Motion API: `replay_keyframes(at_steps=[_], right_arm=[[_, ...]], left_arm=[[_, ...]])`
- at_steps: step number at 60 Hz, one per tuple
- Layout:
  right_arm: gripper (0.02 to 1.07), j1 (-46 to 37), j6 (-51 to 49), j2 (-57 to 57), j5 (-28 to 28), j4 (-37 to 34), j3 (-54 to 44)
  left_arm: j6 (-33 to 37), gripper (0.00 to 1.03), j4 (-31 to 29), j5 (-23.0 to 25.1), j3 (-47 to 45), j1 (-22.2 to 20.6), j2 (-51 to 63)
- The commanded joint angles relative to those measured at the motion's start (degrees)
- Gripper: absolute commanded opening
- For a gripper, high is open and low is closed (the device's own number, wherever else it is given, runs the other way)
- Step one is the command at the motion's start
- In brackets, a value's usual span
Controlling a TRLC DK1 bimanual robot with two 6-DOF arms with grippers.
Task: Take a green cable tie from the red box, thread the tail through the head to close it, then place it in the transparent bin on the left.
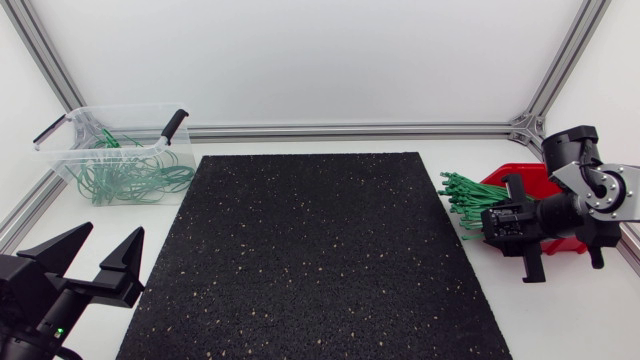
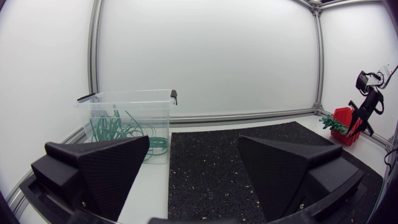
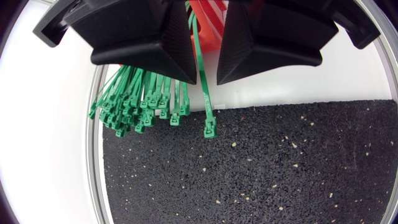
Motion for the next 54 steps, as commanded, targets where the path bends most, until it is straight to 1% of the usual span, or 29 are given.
replay_keyframes(at_steps=[1, 3, 8, 10, 24, 41, 42, 44, 46, 48, 54], right_arm=[[0.27, 0.0, -1.2, -1.3, 1.0, 1.6, -2.3], [0.24, 0.0, -1.2, -1.4, 1.2, 1.9, -2.5], [0.23, 0.1, -1.3, -1.4, 1.8, 2.2, -3.1], [0.21, 0.1, -1.3, -1.4, 1.7, 2.7, -3.2], [0.21, 0.8, -1.3, -1.6, 1.8, 5.2, -4.9], [0.20, 1.9, -1.3, -1.8, 4.5, 9.6, -6.9], [0.16, 2.0, -1.4, -2.0, 4.5, 9.8, -6.9], [0.13, 2.2, -1.1, -2.2, 4.5, 9.7, -6.7], [0.13, 2.2, -1.0, -2.2, 4.9, 9.3, -6.4], [0.07, 2.4, -0.6, -2.4, 5.2, 9.2, -6.1], [0.08, 3.0, 0.8, -3.4, 5.5, 8.1, -5.4]], left_arm=[[-1.2, 1.00, -1.4, 0.3, -2.2, -0.3, 0.6], [-1.2, 1.00, -1.4, 0.3, -2.2, -0.3, 0.6], [-1.2, 1.00, -1.4, 0.3, -2.2, -0.3, 0.6], [-1.2, 1.00, -1.4, 0.3, -2.2, -0.3, 0.6], [-1.2, 1.00, -1.4, 0.3, -2.2, -0.2, 0.5], [-1.2, 1.00, -1.5, 0.3, -2.2, -0.2, 0.6], [-1.2, 1.00, -1.5, 0.3, -2.2, -0.2, 0.5], [-1.2, 1.00, -1.5, 0.3, -2.2, -0.3, 0.5], [-1.2, 1.00, -1.5, 0.3, -2.2, -0.3, 0.6], [-1.2, 1.00, -1.5, 0.3, -2.2, -0.3, 0.6], [-1.2, 1.00, -1.5, 0.3, -2.2, -0.3, 0.6]])
